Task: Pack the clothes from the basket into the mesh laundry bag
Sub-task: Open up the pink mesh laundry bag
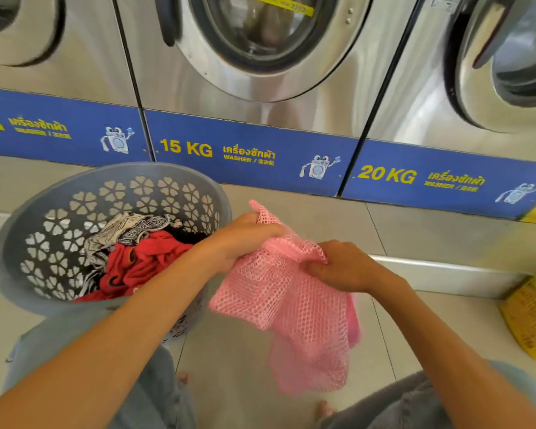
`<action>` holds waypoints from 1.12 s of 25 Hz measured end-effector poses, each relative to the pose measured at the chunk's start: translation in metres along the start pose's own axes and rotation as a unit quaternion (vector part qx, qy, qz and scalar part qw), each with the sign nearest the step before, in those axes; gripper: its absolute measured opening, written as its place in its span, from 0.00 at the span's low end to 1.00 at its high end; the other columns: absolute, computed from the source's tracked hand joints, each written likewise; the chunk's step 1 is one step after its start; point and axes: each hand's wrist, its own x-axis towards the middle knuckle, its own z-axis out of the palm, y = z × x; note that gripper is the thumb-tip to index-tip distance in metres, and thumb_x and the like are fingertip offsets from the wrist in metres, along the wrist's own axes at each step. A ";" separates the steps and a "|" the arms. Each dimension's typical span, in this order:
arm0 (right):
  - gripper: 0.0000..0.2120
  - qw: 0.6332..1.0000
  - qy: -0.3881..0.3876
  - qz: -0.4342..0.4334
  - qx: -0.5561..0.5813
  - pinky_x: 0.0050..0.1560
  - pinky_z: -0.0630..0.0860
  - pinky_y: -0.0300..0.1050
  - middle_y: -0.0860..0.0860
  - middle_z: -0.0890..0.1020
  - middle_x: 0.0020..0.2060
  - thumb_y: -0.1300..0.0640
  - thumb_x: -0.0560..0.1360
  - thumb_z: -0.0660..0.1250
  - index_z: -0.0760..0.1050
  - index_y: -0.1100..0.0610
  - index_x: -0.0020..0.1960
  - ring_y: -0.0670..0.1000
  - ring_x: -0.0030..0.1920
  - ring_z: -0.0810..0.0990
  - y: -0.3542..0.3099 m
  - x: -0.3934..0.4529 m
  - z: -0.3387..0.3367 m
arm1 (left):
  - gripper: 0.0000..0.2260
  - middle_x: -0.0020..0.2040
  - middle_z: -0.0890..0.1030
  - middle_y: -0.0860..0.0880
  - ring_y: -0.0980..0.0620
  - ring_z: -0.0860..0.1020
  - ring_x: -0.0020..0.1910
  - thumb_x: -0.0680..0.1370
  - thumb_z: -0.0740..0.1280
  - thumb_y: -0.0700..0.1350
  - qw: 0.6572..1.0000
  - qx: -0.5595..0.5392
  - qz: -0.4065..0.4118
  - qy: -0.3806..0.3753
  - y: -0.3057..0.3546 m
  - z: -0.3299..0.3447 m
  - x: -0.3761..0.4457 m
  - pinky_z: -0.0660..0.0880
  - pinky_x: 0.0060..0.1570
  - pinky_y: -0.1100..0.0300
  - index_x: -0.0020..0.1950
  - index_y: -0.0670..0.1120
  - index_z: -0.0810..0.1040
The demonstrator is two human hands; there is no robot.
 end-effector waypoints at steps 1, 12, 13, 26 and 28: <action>0.17 1.000 -0.021 -0.005 0.000 0.50 0.72 0.47 0.55 0.84 0.55 0.45 0.81 0.60 0.81 0.55 0.58 0.59 0.55 0.81 0.001 -0.002 0.003 | 0.17 0.56 0.84 0.40 0.42 0.84 0.53 0.74 0.73 0.45 1.000 -0.014 -0.005 -0.003 -0.003 0.002 0.000 0.79 0.57 0.46 0.61 0.43 0.79; 0.16 0.997 -0.057 -0.020 0.039 0.51 0.78 0.52 0.52 0.84 0.47 0.47 0.80 0.58 0.80 0.57 0.50 0.55 0.46 0.81 0.006 0.014 0.066 | 0.10 0.53 0.85 0.41 0.45 0.82 0.50 0.79 0.69 0.42 0.996 -0.045 -0.074 -0.036 -0.040 -0.021 -0.017 0.76 0.59 0.48 0.58 0.39 0.82; 0.17 0.998 -0.051 -0.020 0.029 0.51 0.79 0.53 0.53 0.84 0.46 0.48 0.80 0.57 0.80 0.57 0.49 0.56 0.45 0.81 0.007 0.016 0.066 | 0.10 0.51 0.86 0.42 0.47 0.82 0.49 0.79 0.69 0.41 0.995 -0.051 -0.066 -0.044 -0.041 -0.023 -0.017 0.76 0.58 0.50 0.58 0.39 0.82; 0.14 0.991 0.067 0.052 0.101 0.52 0.76 0.48 0.52 0.80 0.55 0.49 0.76 0.68 0.79 0.52 0.59 0.54 0.53 0.80 0.026 0.021 0.065 | 0.08 0.48 0.86 0.47 0.49 0.84 0.50 0.73 0.75 0.50 0.976 0.186 0.063 0.093 -0.053 -0.022 -0.006 0.79 0.56 0.52 0.47 0.48 0.84; 0.15 0.979 0.137 0.048 0.141 0.51 0.77 0.44 0.51 0.78 0.56 0.52 0.76 0.70 0.76 0.51 0.61 0.52 0.50 0.80 0.018 0.022 0.067 | 0.05 0.49 0.86 0.52 0.52 0.85 0.48 0.75 0.74 0.45 0.986 0.131 0.052 0.085 -0.051 -0.019 -0.007 0.80 0.53 0.57 0.50 0.48 0.84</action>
